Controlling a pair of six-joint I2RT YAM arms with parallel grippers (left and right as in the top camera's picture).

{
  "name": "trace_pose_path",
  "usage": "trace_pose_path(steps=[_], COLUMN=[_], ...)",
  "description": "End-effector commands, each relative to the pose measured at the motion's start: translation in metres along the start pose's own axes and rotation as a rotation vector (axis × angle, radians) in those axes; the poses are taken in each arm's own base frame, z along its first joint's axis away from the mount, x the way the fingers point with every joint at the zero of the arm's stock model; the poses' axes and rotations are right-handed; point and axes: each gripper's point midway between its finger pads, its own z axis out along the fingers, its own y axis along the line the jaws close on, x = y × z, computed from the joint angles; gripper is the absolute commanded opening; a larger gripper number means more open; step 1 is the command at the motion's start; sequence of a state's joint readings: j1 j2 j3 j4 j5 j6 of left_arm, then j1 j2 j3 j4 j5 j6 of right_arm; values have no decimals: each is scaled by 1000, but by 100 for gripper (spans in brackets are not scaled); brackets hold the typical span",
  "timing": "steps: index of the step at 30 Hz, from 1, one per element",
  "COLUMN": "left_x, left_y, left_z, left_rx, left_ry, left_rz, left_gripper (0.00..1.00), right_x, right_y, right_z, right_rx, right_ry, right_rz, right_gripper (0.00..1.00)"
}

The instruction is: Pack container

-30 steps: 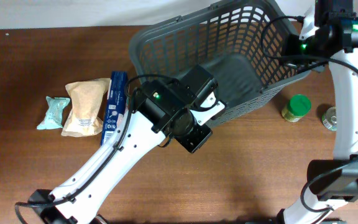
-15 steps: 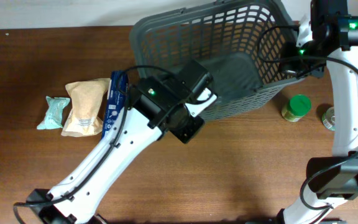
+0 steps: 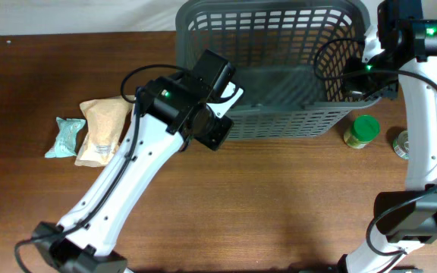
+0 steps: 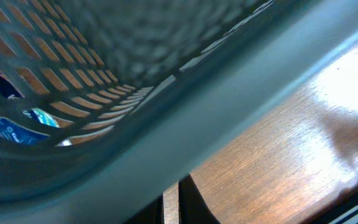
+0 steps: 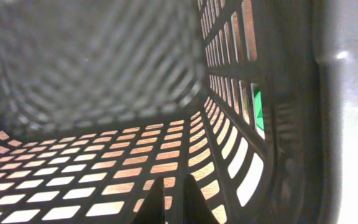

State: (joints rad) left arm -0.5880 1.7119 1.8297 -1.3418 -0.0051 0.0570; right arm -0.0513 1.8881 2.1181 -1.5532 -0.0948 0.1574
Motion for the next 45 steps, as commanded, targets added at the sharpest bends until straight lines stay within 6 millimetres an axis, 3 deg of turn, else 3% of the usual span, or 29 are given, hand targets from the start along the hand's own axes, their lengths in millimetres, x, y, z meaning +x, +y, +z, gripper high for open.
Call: trace_pose_path(steps=[1, 5, 7, 8, 11, 14, 16, 19, 20, 24, 30, 33, 41, 45], left_x=[-1, -4, -7, -7, 5, 28, 43, 64, 67, 74, 79, 79, 79, 78], left_y=[7, 27, 38, 47, 76, 110, 131, 164, 170, 183, 195, 195, 196, 196], left_z=[10, -8, -28, -41, -67, -88, -98, -106, -107, -110, -112, -111, -110, -110], left_rx=[-21, -113, -142, -153, -217, -268, -301, -349, -356, -378, -398, -396, -396, -397], left_ry=[20, -26, -80, -109, -145, -152, -151, -138, -135, -136, -144, -138, -137, -141], left_rz=[2, -86, -118, -140, -211, -311, -379, -486, -504, -542, -573, -572, -572, -572], left_gripper=[2, 2, 2, 2, 2, 2, 2, 2, 2, 2, 2, 2, 2, 2], right_x=[-4, -21, -33, -43, -54, -64, -70, -79, -80, -88, -111, -119, -125, -125], right_y=[-1, 3, 7, 8, 4, -19, -45, -86, -89, -88, -83, -73, -55, -29], right_z=[-1, -20, -45, -71, -104, -133, -138, -124, -119, -95, -24, -5, -5, -2], right_rx=[21, 3, -9, -20, -27, -10, 15, 43, 32, -5, -104, -184, -232, -242], right_ry=[-15, -127, -227, -318, -427, -517, -542, -521, -508, -455, -328, -300, -315, -306], right_rz=[-10, -19, -26, -27, -17, 34, 101, 218, 225, 228, 229, 220, 185, 128], right_gripper=[4, 4, 4, 4, 4, 4, 4, 4, 4, 4, 4, 4, 4, 4])
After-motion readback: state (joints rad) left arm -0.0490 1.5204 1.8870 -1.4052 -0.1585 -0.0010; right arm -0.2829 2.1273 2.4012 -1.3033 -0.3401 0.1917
